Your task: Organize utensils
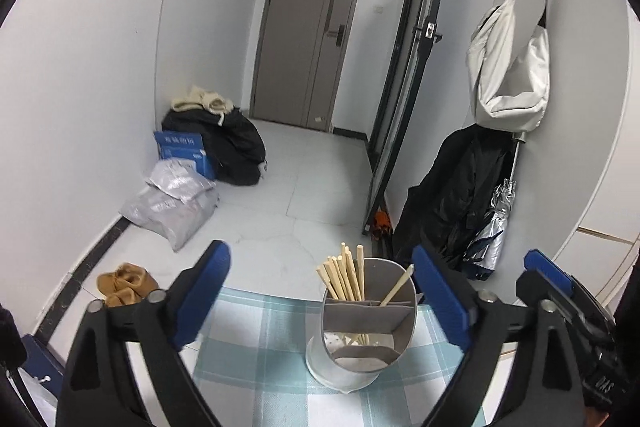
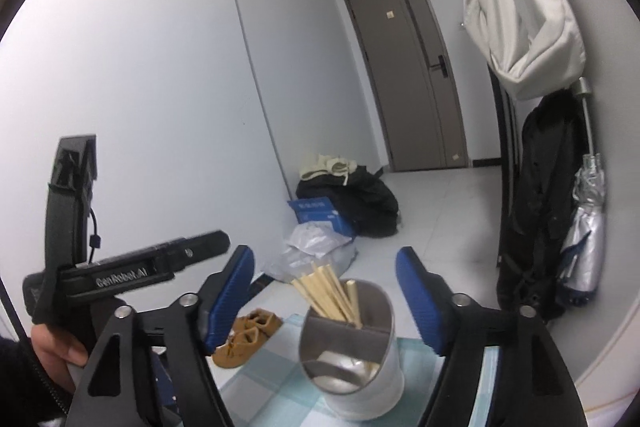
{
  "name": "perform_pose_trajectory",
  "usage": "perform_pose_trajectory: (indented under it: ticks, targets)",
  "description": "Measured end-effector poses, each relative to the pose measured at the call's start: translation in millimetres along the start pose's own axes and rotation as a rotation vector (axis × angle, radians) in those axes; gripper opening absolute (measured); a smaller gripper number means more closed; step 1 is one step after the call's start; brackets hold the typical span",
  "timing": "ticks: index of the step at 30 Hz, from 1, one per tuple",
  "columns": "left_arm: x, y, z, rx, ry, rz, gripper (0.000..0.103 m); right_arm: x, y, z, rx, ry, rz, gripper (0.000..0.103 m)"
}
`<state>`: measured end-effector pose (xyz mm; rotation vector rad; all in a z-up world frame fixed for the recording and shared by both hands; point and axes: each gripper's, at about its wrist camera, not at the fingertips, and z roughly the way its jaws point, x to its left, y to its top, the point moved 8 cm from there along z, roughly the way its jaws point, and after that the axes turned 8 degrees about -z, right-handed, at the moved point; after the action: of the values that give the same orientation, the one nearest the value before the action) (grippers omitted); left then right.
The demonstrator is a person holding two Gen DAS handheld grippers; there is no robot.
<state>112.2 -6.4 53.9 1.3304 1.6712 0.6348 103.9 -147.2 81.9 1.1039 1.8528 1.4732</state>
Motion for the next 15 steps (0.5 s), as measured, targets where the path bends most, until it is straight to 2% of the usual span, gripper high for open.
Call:
perform_pose_trajectory:
  ticks: [7,9,15]
  targets:
    - [0,-1,-31,-0.068,0.021,0.027,0.102,18,-5,-41,-0.039,-0.044,0.001,0.09]
    - [2,-1,-39,-0.092,0.025,0.021,0.102,21,-5,-51,-0.049,-0.063,0.0,0.097]
    - [13,-9,-57,-0.136,0.053,0.008,0.102,30,-9,-79,-0.081,-0.097,-0.006,0.103]
